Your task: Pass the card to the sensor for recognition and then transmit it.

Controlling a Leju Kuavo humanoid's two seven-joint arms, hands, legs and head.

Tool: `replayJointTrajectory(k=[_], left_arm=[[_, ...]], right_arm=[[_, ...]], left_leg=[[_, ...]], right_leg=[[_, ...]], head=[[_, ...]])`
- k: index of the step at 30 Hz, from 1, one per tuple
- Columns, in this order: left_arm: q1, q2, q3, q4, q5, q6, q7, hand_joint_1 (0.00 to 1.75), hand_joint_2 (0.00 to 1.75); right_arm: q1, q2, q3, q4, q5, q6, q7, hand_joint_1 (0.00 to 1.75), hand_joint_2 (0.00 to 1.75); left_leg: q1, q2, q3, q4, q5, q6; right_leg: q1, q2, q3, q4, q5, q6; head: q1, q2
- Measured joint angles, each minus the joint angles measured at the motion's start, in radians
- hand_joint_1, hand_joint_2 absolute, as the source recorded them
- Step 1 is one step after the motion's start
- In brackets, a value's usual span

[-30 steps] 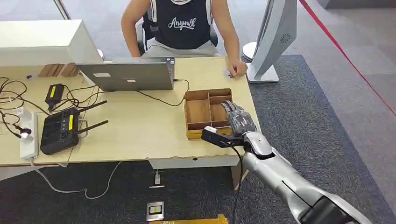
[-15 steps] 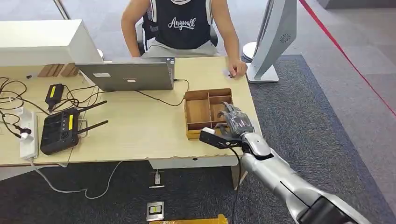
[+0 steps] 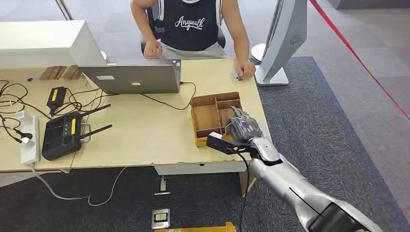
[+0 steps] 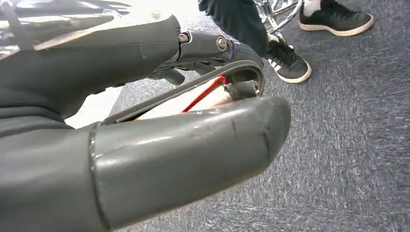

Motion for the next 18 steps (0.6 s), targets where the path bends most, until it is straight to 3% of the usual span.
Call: replayJointTrajectory(k=[8,18], left_arm=[[-0.005,0.000,0.000,0.000,-0.003,0.000,0.001,0.00,0.00],[-0.006,0.000,0.000,0.000,-0.018,0.000,-0.002,0.00,0.00]], right_arm=[[0.000,0.000,0.004,0.000,-0.003,-0.014,0.000,1.75,1.75],[-0.052,-0.006,-0.003,-0.059,0.014,-0.106,0.022,1.75,1.75]], left_leg=[[0.000,0.000,0.000,0.000,0.000,0.000],[0.000,0.000,0.000,0.000,0.000,0.000]], right_leg=[[0.000,0.000,0.000,0.000,0.000,0.000],[0.000,0.000,0.000,0.000,0.000,0.000]], head=[[0.000,0.000],[0.000,0.000]])
